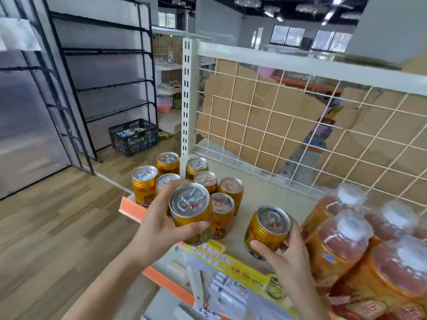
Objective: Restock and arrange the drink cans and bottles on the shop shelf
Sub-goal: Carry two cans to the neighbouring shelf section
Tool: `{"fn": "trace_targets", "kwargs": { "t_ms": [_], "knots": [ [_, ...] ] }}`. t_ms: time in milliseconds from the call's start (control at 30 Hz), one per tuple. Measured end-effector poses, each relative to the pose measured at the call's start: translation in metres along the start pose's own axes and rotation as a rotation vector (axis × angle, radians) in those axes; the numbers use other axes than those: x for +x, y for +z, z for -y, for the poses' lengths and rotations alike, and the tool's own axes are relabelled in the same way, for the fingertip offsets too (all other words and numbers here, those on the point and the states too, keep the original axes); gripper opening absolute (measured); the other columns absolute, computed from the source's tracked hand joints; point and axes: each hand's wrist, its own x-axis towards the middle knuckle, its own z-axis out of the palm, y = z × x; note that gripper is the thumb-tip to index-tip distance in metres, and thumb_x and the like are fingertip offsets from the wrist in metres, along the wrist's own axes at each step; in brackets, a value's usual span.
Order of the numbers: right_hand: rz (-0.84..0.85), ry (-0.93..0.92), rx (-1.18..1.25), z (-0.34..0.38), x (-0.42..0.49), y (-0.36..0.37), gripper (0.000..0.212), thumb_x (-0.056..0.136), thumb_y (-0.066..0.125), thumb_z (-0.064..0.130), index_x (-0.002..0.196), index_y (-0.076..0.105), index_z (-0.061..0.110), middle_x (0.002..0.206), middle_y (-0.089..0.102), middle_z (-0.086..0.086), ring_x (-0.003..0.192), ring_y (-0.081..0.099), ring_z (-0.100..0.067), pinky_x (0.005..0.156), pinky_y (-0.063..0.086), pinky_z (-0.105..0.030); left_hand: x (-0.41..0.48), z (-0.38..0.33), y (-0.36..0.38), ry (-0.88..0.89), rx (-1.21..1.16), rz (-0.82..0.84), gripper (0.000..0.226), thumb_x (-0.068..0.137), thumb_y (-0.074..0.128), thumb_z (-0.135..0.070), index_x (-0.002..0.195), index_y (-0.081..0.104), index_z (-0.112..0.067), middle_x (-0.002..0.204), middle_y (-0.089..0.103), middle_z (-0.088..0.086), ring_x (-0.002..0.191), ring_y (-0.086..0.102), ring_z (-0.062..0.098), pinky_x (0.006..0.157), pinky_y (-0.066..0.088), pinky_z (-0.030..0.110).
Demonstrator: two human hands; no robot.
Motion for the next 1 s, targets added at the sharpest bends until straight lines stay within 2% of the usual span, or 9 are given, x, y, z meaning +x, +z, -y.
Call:
{"fn": "trace_targets", "kwargs": {
  "t_ms": [167, 267, 400, 500, 600, 700, 767, 833, 1000],
  "knots": [
    [-0.02, 0.012, -0.076, -0.009, 0.004, 0.01, 0.076, 0.048, 0.087, 0.033, 0.113, 0.047, 0.028, 0.105, 0.06, 0.034, 0.097, 0.057, 0.011, 0.08, 0.042, -0.005, 0.065, -0.011, 0.03, 0.109, -0.015, 0.191, 0.062, 0.059, 0.078, -0.035, 0.113, 0.051, -0.023, 0.101, 0.066, -0.007, 0.098, 0.062, 0.004, 0.084, 0.045, 0.016],
    [-0.047, 0.082, -0.082, -0.018, 0.003, 0.02, 0.09, 0.04, 0.086, 0.055, 0.118, 0.046, 0.031, 0.11, 0.058, 0.03, 0.105, 0.057, 0.003, 0.092, 0.045, -0.022, 0.099, -0.01, 0.044, 0.127, -0.036, 0.245, 0.062, 0.057, 0.079, -0.036, 0.111, 0.05, -0.023, 0.1, 0.066, -0.01, 0.094, 0.061, -0.001, 0.08, 0.044, 0.01],
    [-0.082, 0.176, -0.117, -0.024, 0.007, 0.029, 0.089, 0.04, 0.085, 0.052, 0.117, 0.044, 0.036, 0.109, 0.06, 0.027, 0.105, 0.057, 0.004, 0.094, 0.046, -0.025, 0.136, 0.002, 0.062, 0.082, -0.06, 0.357, 0.064, 0.052, 0.083, -0.035, 0.107, 0.051, -0.025, 0.097, 0.067, -0.007, 0.091, 0.063, 0.001, 0.078, 0.049, 0.014],
    [-0.099, 0.206, -0.178, -0.02, 0.009, 0.038, 0.094, 0.035, 0.086, 0.058, 0.116, 0.041, 0.041, 0.108, 0.063, 0.021, 0.105, 0.052, 0.012, 0.087, 0.04, -0.007, 0.16, 0.01, 0.078, 0.107, 0.01, 0.451, 0.069, 0.05, 0.084, -0.033, 0.11, 0.053, -0.018, 0.1, 0.065, -0.004, 0.092, 0.063, 0.007, 0.08, 0.05, 0.018],
    [-0.137, 0.207, -0.22, -0.017, 0.008, 0.045, 0.089, 0.047, 0.09, 0.041, 0.12, 0.037, 0.042, 0.119, 0.054, 0.022, 0.106, 0.044, 0.022, 0.08, 0.034, 0.002, 0.177, 0.016, 0.094, 0.087, 0.051, 0.587, 0.066, 0.054, 0.09, -0.023, 0.108, 0.051, -0.019, 0.1, 0.064, -0.002, 0.094, 0.062, 0.011, 0.078, 0.048, 0.017],
    [-0.199, 0.232, -0.171, -0.015, 0.004, 0.051, 0.106, 0.035, 0.081, 0.067, 0.126, 0.033, 0.044, 0.125, 0.049, 0.022, 0.11, 0.046, 0.018, 0.086, 0.038, -0.002, 0.189, 0.026, 0.106, 0.141, 0.171, 0.701, 0.062, 0.059, 0.088, -0.023, 0.107, 0.049, -0.019, 0.1, 0.062, -0.002, 0.092, 0.059, 0.011, 0.07, 0.043, 0.013],
    [-0.257, 0.256, -0.074, -0.017, 0.0, 0.054, 0.109, 0.038, 0.08, 0.071, 0.131, 0.03, 0.043, 0.132, 0.047, 0.016, 0.114, 0.05, 0.009, 0.091, 0.044, -0.013, 0.192, 0.034, 0.111, 0.184, 0.256, 0.766, 0.061, 0.06, 0.087, -0.028, 0.107, 0.048, -0.019, 0.106, 0.056, -0.001, 0.094, 0.054, 0.012, 0.067, 0.039, 0.011],
    [-0.3, 0.255, -0.033, -0.015, -0.002, 0.056, 0.109, 0.045, 0.076, 0.073, 0.135, 0.027, 0.038, 0.137, 0.043, 0.013, 0.116, 0.048, 0.009, 0.089, 0.045, -0.014, 0.192, 0.041, 0.114, 0.217, 0.349, 0.837, 0.063, 0.062, 0.085, -0.029, 0.11, 0.046, -0.021, 0.11, 0.049, -0.003, 0.098, 0.048, 0.011, 0.068, 0.035, 0.01],
    [-0.31, 0.252, -0.024, -0.009, -0.002, 0.059, 0.113, 0.046, 0.073, 0.075, 0.139, 0.027, 0.029, 0.134, 0.039, 0.023, 0.111, 0.045, 0.02, 0.083, 0.043, -0.008, 0.19, 0.06, 0.117, 0.246, 0.47, 1.09, 0.064, 0.068, 0.082, -0.025, 0.118, 0.042, -0.021, 0.122, 0.05, -0.002, 0.112, 0.047, 0.015, 0.088, 0.039, 0.026]
  ]
}}
